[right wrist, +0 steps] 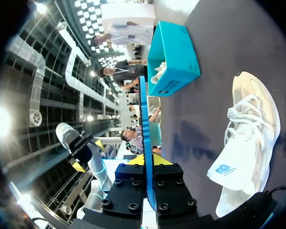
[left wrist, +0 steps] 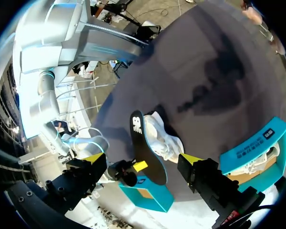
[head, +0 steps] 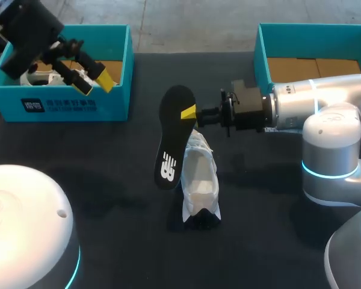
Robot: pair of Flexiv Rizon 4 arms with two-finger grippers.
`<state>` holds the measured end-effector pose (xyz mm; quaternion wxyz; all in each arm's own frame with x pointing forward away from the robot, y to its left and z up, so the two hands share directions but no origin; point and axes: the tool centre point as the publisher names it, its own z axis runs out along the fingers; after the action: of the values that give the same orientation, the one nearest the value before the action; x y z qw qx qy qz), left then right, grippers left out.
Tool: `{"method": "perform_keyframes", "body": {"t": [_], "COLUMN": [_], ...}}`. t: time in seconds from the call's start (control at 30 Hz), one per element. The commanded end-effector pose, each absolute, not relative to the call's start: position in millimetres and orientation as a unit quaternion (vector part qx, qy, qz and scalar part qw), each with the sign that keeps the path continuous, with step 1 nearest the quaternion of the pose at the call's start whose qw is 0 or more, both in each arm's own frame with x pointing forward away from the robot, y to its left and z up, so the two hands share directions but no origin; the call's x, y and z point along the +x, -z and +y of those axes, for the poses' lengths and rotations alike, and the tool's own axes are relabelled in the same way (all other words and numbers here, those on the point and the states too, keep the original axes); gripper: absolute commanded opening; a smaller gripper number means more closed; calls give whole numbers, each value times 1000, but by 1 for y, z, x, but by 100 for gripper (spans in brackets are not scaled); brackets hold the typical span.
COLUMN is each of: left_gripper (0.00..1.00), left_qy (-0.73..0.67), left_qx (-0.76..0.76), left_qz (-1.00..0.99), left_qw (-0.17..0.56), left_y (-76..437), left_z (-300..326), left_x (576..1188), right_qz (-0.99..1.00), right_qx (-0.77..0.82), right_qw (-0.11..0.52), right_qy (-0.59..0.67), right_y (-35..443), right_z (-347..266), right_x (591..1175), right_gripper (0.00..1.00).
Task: Take the shoe out of the shoebox, open the shoe tongue, remove and reinsert the insole, then place the shoe into the shoebox
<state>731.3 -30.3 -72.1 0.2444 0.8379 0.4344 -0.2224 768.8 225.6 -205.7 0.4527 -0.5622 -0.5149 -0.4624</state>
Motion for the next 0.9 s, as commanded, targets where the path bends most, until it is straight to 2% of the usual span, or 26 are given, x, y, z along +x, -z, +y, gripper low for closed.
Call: {"method": "perform_keyframes", "body": {"t": [0.03, 0.13, 0.5, 0.9], "left_gripper": [100, 100, 100, 100], "left_qy": [222, 215, 170, 142], "left_qx": [838, 849, 873, 876], "left_qz": [434, 417, 434, 457], "left_qw": [243, 245, 146, 56], "left_y": [72, 68, 50, 57], "left_z": [-30, -38, -68, -93], "left_x": [732, 730, 752, 779], "right_qz": [-515, -515, -515, -515], "right_qx": [-564, -564, -564, -564], "right_qw": [451, 451, 451, 451], "right_qy": [461, 461, 461, 461], "right_y": [205, 205, 205, 205], "right_z": [228, 228, 228, 228], "right_x": [769, 769, 769, 769], "right_gripper": [0, 0, 0, 0]}}
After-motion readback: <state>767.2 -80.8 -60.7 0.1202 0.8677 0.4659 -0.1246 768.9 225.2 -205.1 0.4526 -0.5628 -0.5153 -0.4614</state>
